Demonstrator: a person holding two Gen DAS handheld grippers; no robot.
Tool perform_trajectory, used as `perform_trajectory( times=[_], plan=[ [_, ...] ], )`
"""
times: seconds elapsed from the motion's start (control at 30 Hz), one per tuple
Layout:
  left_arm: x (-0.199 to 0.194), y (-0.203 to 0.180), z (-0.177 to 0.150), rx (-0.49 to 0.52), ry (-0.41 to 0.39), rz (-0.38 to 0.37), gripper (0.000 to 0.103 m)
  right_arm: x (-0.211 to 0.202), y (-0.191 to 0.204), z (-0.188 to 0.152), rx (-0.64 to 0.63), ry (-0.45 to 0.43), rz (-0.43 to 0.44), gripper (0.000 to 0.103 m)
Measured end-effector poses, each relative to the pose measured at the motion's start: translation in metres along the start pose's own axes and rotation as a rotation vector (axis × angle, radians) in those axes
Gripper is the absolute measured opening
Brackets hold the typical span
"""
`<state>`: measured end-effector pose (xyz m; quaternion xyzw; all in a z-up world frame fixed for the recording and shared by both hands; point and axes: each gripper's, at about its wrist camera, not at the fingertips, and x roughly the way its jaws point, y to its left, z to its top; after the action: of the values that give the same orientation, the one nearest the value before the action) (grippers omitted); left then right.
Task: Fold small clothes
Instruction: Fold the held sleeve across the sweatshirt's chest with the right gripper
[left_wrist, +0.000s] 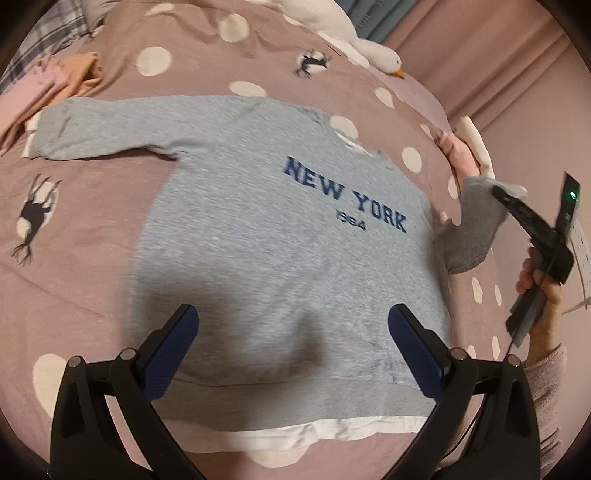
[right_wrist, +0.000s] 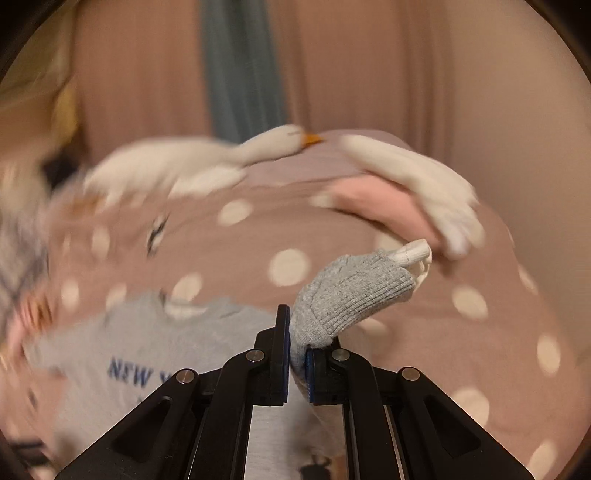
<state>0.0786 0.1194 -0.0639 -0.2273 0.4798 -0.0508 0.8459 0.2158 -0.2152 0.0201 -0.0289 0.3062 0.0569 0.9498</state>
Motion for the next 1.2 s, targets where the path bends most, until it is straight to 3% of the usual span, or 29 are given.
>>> perform_trajectory(
  times=[0.13,0.27,0.37,0.5,0.57,0.7,0.73,0.83,0.87,0.97,1.03,1.13,1.17,1.2],
  plan=[
    [-0.006,0.016,0.0,-0.037,-0.011,0.016,0.103,0.031,0.085,-0.018,-0.28,0.034,-0.021,0.008],
    [-0.009,0.031,0.001,-0.064,-0.018,0.035,0.102,0.065,0.159,-0.067,-0.587,0.08,-0.052,0.009],
    [-0.012,0.039,0.001,-0.083,-0.019,0.038,0.102,0.091,0.191,-0.11,-0.794,0.161,-0.089,0.025],
    [-0.013,0.05,0.004,-0.105,-0.033,0.052,0.102,0.086,0.187,-0.126,-0.833,0.166,-0.075,0.036],
    [-0.012,0.058,0.005,-0.131,-0.032,0.046,0.102,0.076,0.176,-0.118,-0.779,0.155,-0.039,0.061],
    [-0.015,0.069,0.005,-0.152,-0.039,0.052,0.102,0.055,0.141,-0.087,-0.506,0.159,0.137,0.062],
    [-0.016,0.072,0.005,-0.156,-0.039,0.055,0.102,0.052,0.117,-0.073,-0.362,0.163,0.206,0.062],
    [-0.016,0.08,0.006,-0.173,-0.037,0.065,0.102,0.061,0.066,-0.058,-0.057,0.191,0.275,0.062],
    [-0.016,0.081,0.007,-0.178,-0.038,0.065,0.102,0.071,0.041,-0.054,0.074,0.209,0.266,0.057],
    [-0.016,0.089,0.01,-0.202,-0.046,0.057,0.102,0.088,0.001,-0.062,0.275,0.229,0.261,0.043],
    [-0.018,0.098,0.015,-0.232,-0.056,0.057,0.102,0.096,-0.017,-0.071,0.361,0.241,0.231,0.042],
    [-0.024,0.117,0.026,-0.289,-0.094,0.035,0.102,0.109,-0.038,-0.085,0.408,0.288,0.104,0.037],
    [-0.025,0.124,0.029,-0.308,-0.105,0.027,0.102,0.113,-0.046,-0.091,0.435,0.298,0.083,0.02],
    [-0.026,0.13,0.032,-0.327,-0.113,0.02,0.102,0.115,-0.051,-0.095,0.457,0.295,0.083,0.014]
  ],
)
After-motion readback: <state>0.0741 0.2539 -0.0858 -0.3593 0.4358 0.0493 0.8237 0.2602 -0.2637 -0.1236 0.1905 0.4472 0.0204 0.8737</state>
